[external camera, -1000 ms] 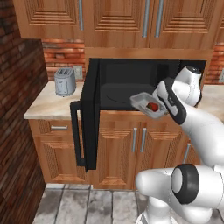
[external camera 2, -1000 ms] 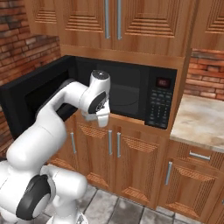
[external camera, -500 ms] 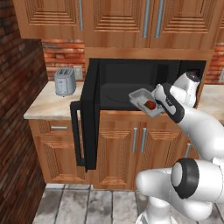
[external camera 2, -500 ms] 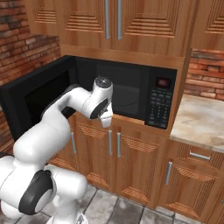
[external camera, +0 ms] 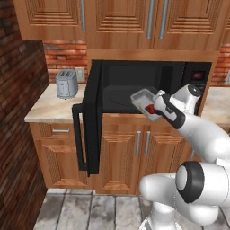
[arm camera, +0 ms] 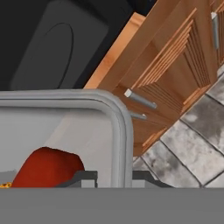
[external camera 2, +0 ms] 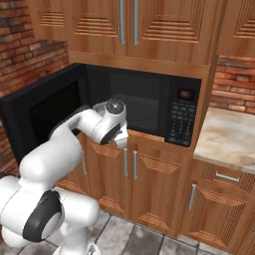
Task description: Place the tupperware containing the shrimp and bell pepper meal in the microwave. Close the microwave door and press the start button to reheat the meal.
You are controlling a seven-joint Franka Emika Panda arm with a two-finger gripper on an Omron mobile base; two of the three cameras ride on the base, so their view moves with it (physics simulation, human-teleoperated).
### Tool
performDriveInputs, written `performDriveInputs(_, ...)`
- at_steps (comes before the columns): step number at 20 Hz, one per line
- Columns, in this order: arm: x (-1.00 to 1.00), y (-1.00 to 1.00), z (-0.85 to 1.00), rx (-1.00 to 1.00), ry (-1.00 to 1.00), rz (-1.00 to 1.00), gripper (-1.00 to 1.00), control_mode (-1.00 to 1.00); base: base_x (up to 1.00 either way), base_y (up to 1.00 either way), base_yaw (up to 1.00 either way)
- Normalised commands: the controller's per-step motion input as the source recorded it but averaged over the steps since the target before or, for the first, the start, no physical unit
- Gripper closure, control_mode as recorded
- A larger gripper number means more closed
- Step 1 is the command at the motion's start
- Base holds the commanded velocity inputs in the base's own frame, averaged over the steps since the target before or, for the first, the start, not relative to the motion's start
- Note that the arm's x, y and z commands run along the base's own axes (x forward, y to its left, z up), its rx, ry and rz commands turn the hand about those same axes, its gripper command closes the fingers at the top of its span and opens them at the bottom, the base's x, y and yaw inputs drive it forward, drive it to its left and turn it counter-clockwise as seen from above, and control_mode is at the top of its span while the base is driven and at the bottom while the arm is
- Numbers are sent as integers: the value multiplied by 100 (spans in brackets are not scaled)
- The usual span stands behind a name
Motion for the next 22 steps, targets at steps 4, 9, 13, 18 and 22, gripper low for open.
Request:
performDriveInputs(4, 51, 0, 0, 0, 2, 0, 100, -100, 0, 0, 0)
performDriveInputs(9, 45, 0, 0, 0, 0, 0, 100, -100, 0, 0, 0)
performDriveInputs(13, 39, 0, 0, 0, 0, 0, 100, -100, 0, 0, 0)
performDriveInputs(18, 37, 0, 0, 0, 0, 0, 100, -100, 0, 0, 0)
performDriveInputs(22, 41, 0, 0, 0, 0, 0, 100, -100, 0, 0, 0)
